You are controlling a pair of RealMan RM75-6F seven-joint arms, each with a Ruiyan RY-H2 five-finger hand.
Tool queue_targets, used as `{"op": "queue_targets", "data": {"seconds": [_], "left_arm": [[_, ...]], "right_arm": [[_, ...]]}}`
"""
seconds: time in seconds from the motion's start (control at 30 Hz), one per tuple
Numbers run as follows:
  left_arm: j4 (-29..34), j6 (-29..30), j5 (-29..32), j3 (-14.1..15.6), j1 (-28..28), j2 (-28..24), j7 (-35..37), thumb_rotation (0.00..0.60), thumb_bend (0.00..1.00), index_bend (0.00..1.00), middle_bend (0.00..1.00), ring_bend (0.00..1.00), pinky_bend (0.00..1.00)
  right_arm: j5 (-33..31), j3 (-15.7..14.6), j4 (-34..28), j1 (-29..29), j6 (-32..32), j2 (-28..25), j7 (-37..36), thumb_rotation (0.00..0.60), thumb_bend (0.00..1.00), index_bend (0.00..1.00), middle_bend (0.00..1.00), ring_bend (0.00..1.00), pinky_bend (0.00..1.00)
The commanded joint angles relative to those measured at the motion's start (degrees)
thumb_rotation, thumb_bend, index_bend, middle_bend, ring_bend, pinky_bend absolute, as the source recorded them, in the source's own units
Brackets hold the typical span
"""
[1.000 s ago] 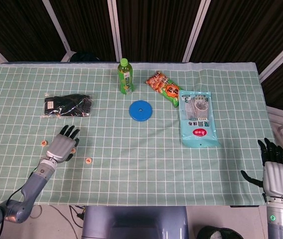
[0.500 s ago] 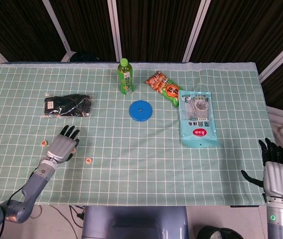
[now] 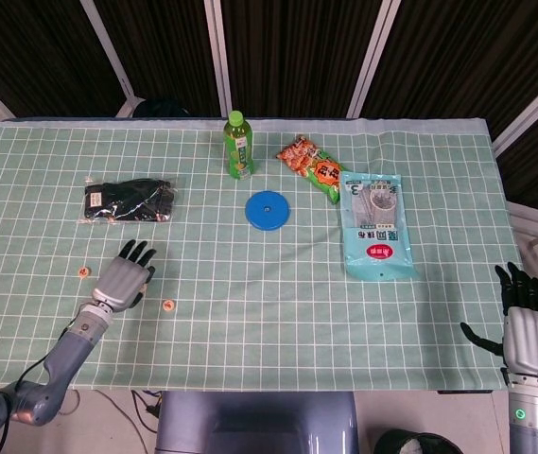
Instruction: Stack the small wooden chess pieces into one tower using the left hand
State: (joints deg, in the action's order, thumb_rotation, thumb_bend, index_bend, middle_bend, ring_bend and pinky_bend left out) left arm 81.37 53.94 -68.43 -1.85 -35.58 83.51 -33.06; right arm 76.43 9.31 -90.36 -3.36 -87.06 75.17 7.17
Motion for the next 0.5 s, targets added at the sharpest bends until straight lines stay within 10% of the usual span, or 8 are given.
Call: {"op": "queue_targets", "data": {"seconds": [0.03,0.5], "left_arm": [[1.7,0.4,0.2,-0.2,-0.1,-1.0,-0.6,0.6,0.29,0.51,0.14,0.0,0.08],[13.1,0.8,0.2,-1.4,-3.4,-2.8,-7.5,0.6,0.29,0.52,0.14,0.0,0.08]], "right_arm": [[0.0,0.1,-0.1,0.1,-0.1,-0.1,0.0,0.6,0.25,0.06,0.0,0.02,0.0],[-0.6,0.6,-0.7,0.3,-0.5,-0.5,-0.5,0.6,0.25,0.06,0.0,0.02,0.0]]}}
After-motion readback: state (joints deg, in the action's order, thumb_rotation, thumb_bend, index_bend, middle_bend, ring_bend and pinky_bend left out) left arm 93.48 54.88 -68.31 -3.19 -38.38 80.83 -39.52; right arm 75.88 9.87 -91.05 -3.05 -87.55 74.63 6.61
